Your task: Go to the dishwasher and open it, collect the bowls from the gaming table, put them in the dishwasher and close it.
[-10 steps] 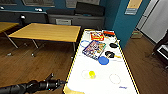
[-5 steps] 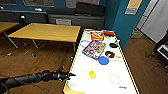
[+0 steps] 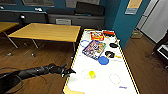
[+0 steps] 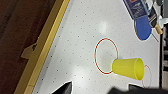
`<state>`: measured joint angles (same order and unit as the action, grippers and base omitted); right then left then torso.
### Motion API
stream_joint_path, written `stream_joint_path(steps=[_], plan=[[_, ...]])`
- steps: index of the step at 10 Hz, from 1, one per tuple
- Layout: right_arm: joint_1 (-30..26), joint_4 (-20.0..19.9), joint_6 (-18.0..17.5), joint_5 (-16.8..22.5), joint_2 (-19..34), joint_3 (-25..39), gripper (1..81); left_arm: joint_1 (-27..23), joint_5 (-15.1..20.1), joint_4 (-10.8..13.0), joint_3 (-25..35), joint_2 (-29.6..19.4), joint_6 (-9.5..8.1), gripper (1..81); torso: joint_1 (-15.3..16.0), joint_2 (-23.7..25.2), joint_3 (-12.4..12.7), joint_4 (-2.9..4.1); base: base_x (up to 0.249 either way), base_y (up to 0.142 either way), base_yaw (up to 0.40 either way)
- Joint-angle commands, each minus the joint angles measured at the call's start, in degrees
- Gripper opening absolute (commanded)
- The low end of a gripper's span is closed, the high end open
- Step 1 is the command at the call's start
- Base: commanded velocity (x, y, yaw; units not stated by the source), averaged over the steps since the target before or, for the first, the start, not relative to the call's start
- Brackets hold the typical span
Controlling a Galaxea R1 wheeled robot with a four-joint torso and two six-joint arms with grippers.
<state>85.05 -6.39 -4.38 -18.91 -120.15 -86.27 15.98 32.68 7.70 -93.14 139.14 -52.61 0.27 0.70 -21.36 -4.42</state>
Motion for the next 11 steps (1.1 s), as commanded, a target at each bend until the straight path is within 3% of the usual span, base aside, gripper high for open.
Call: stream_joint_path(steps=[1,4,11], plan=[[-1.15,0.85,-0.11,3.97,3.05,0.85,1.0,-10.22,6.15,0.90,-3.35,2.71,-3.36,81.1,0.00,0.00,0.00,0.00,0.000,0.000,0.000],[-1.15,0.76,-0.11,4.05,2.70,0.59,1.0,-10.49,6.78,6.78,-6.69,8.24,-8.72,81.1,0.02,-0.02,-0.02,0.00,0.000,0.000,0.000],[-1.68,0.76,-0.11,5.11,1.90,-0.03,1.0,-10.40,6.69,7.15,-13.37,18.35,-8.82,81.1,0.02,-0.04,-0.05,0.00,0.000,0.000,0.000]])
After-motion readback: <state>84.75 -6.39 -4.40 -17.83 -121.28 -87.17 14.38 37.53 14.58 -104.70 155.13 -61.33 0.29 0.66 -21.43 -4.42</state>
